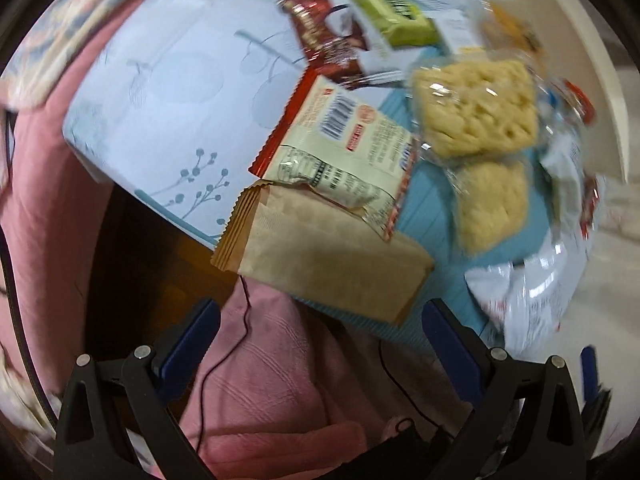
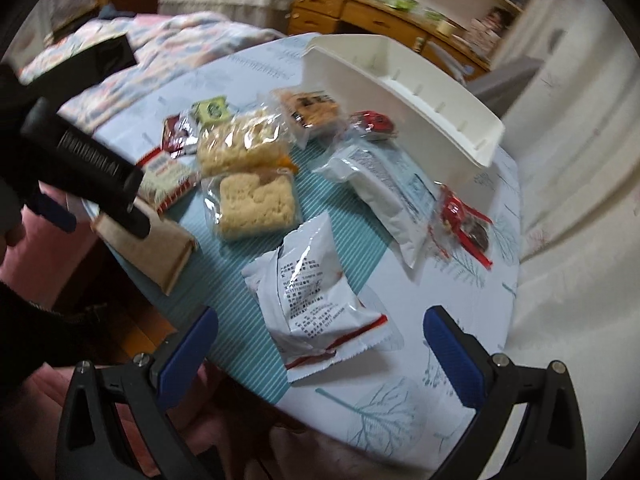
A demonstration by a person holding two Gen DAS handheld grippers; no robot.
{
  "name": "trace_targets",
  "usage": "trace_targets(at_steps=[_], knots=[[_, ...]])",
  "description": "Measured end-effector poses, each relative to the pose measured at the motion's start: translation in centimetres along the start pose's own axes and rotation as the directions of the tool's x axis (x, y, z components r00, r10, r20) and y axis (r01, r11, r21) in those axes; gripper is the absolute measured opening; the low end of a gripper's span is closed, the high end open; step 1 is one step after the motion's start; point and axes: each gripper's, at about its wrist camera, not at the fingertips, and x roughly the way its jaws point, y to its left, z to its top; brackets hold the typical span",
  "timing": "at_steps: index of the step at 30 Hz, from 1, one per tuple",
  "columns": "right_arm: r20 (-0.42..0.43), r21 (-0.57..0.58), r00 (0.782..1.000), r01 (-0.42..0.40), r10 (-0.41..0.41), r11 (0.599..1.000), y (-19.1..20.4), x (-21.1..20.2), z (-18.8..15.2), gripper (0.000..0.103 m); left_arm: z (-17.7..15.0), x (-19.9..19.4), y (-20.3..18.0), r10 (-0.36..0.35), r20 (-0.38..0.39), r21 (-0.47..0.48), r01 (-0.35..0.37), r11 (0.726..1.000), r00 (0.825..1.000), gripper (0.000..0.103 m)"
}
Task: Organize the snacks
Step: 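Grasp the tan paper packet with the left tool while the right tool grasps the white foil bag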
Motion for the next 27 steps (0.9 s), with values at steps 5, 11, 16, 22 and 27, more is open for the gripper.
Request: trace_targets(at_steps=[5,11,16,22,27], knots=[[-0.026,-0.082,1.0,-0.01,0.008,0.997,0.7,2.4,0.5,0.103,1.3,1.7,0.9,-0.033,-0.045,-0.135,0.027,0.991,0.998,0.1],[-0.059,-0.127,0.998,-0.028,0.02,0.992,1.2,4.5,1.0,0.103,2.9,2.8,2.0,-0.062,-0.075,-0.217,0.045,0.975,0.995,0.1],[-0.085,-0.135,0.996,-0.04,0.029,0.99,1.4,6.0,1.2,0.103,4.3,3.5,3.5,-0.074,-0.115,-0.265,0.041,0.963,0.991,0.1],[-0.153,-0.134,0.987,-0.07,0.049,0.988,1.4,7.8,1.0,0.097,4.9,4.2,5.3,-0.1,-0.167,-0.306,0.045,0.951,0.981,0.1],[-0.17,-0.125,0.984,-0.081,0.059,0.989,1.5,8.4,0.9,0.079,5.5,5.6,6.4,-0.164,-0.192,-0.344,0.09,0.935,0.967,0.092]])
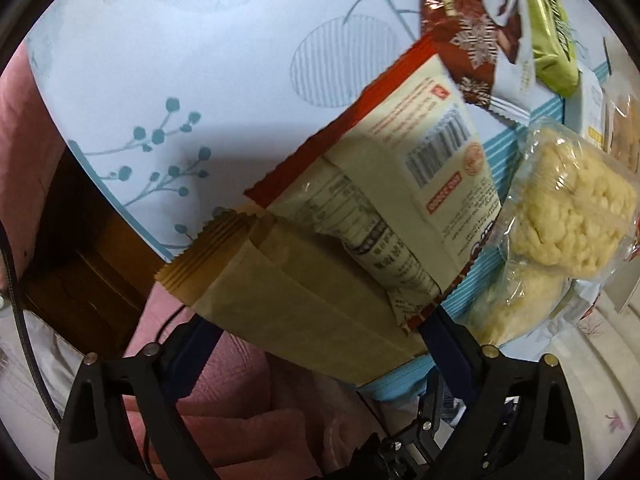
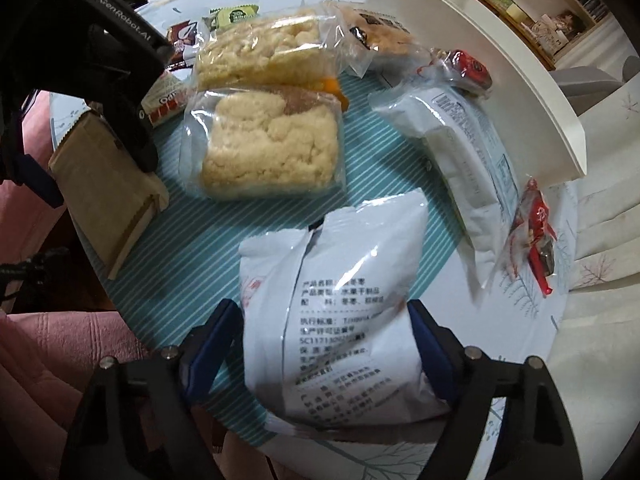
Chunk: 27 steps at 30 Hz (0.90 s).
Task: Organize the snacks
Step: 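Grasp the tan paper packet with the left tool while the right tool grasps the white foil bag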
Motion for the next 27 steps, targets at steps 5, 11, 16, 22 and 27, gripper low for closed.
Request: trace_targets(at_steps=[5,11,16,22,27], knots=[[-0.01,0.031,1.0,-0.014,0.014,0.999,-0.6,0.0,-0.1,0.07,0.7,-0.4,1.2,-0.02,-0.01,-0.005,0.02,1.0,1.0,0.083],[-0.028,0.074,0.998,-0.058,0.061,0.996,-2.1,-0.1,0.3,0.068,-2.2,0.1,2.8,-0.057,-0.013,-0.032,0.056,0.998,0.998,0.066],[-0.04,0.148,0.991,-0.123,0.13,0.981,-2.5,-0.6,0.3,0.067,-3.1,-0.1,4.6,-0.059,-0.019,-0.024,0.059,0.998,0.998,0.06],[-0.049,0.266,0.983,-0.158,0.177,0.951,-3.8,-1.3,0.3,0.067,-6.2,-0.1,4.6,-0.056,-0.022,0.016,0.057,0.998,0.998,0.055],[-0.073,0.37,0.974,-0.175,0.217,0.912,-5.5,-1.7,0.2,0.067,-8.4,-2.0,3.7,-0.075,-0.008,0.048,0.075,0.996,0.997,0.052]])
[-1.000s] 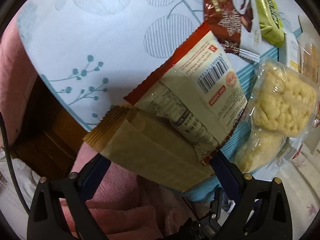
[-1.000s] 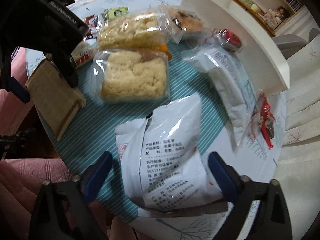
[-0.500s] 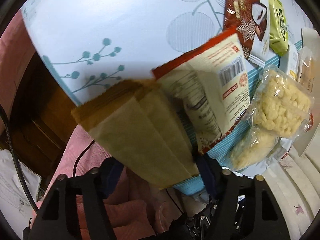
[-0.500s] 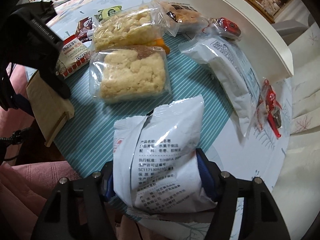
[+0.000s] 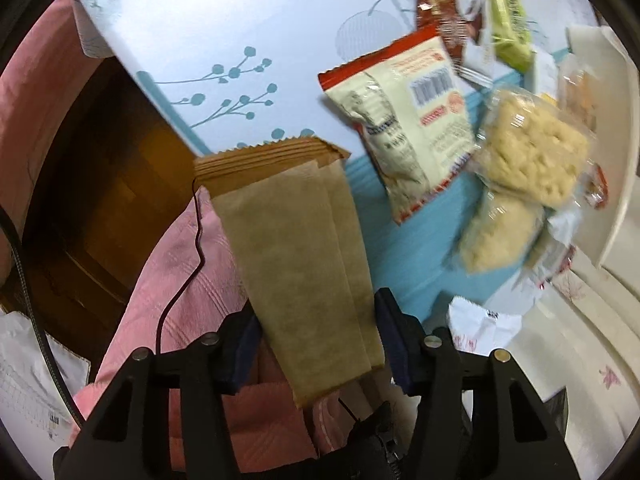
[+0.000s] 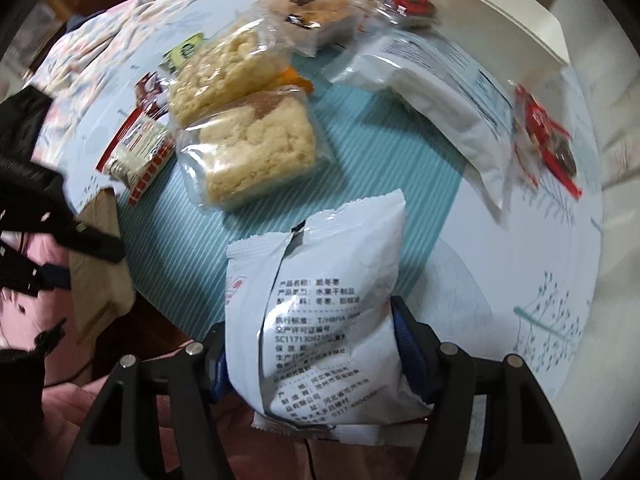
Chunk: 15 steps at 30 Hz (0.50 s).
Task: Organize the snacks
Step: 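Grasp the tan paper packet with the left tool while the right tool grasps the white foil bag, then carry both packets into the white tray and open both tools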
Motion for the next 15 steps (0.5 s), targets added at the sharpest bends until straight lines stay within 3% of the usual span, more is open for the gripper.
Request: trace_targets(at_steps=[6,7,8,9,15], knots=[[0.006,0.116,0.998,-0.066,0.066,0.991,-3.3,-2.0,1.3,0.067,-1.8,-2.0,-3.1,0.024,0.02,0.083,-0.025,0.996,1.0,0.048],[0.012,0.128,0.997,-0.076,0.075,0.989,-3.7,-2.5,1.5,0.067,-1.9,-2.5,-3.5,0.037,0.022,0.097,-0.039,0.995,0.999,0.038],[0.025,0.145,0.995,-0.095,0.092,0.985,-4.2,-3.1,1.7,0.067,-2.3,-2.9,-4.0,0.049,0.017,0.118,-0.05,0.992,0.999,0.017],[0.032,0.156,0.994,-0.106,0.102,0.982,-4.6,-3.8,1.6,0.067,-2.6,-3.2,-4.4,0.059,0.015,0.133,-0.061,0.989,0.998,0.013],[0.134,0.208,0.984,-0.145,0.119,0.967,-6.3,-7.4,2.1,0.067,-3.7,-6.8,-7.3,0.046,0.05,0.261,-0.058,0.964,0.998,0.012]])
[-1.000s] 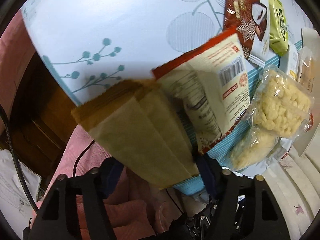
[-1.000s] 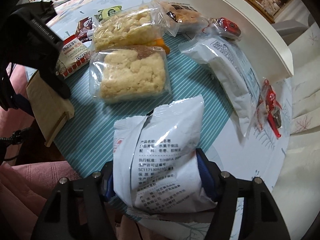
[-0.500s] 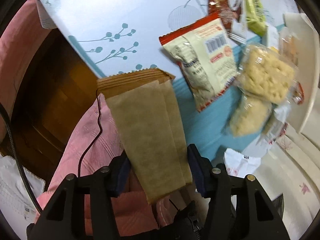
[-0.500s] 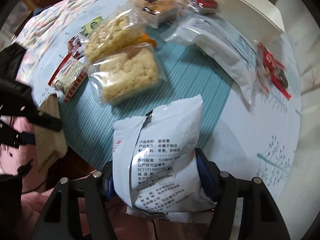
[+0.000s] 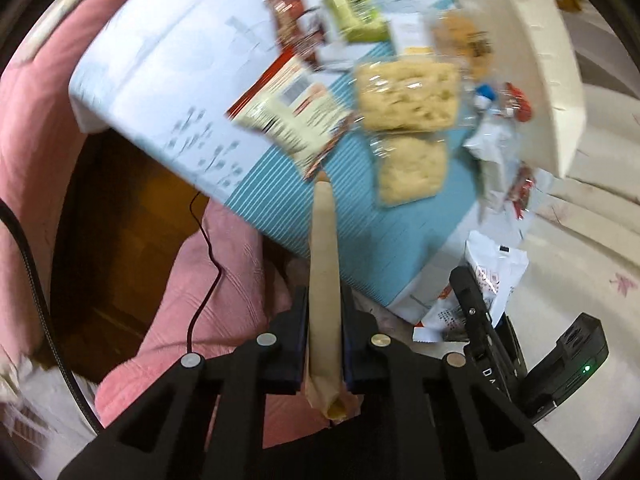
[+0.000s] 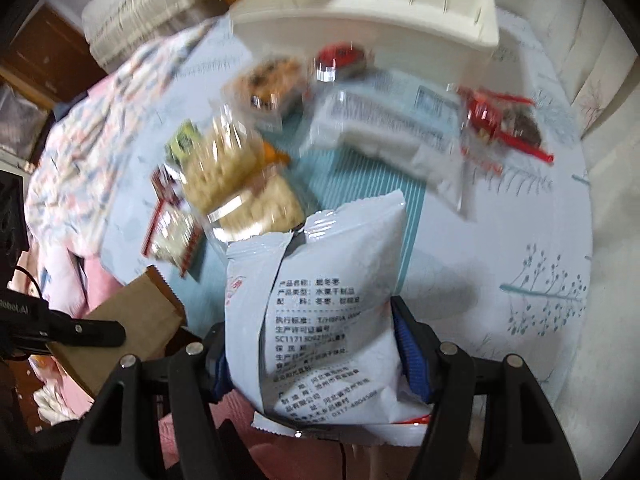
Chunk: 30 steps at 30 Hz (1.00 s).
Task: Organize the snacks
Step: 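Carry both packets into the white tray and open both tools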
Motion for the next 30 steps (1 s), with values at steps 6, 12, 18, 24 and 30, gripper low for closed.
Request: trace_targets(at_steps=[6,12,18,24,30], knots=[[0.061,0.052,0.998,-0.008,0.005,0.999,0.0,-1.9,-0.2,0.067,1.6,-2.8,-2.7,-0.022,0.053,0.039,0.02,0.999,0.998,0.011],[0.095,0.083,0.995,-0.017,0.009,0.996,0.6,-2.8,1.3,0.067,1.9,-6.8,-6.0,-0.036,0.092,0.15,0.022,0.988,0.995,0.011],[0.138,0.119,0.99,-0.032,0.015,0.992,0.5,-4.2,4.4,0.067,3.5,-9.8,-10.7,-0.038,0.102,0.265,0.01,0.964,0.994,0.011],[0.199,0.176,0.98,-0.052,0.016,0.983,-0.3,-5.4,8.3,0.067,6.5,-12.2,-15.7,-0.028,0.115,0.352,-0.015,0.936,0.993,0.012],[0.257,0.242,0.967,-0.063,-0.001,0.968,-1.4,-6.0,12.3,0.067,10.1,-14.3,-20.6,-0.051,0.149,0.445,-0.02,0.896,0.988,0.012]])
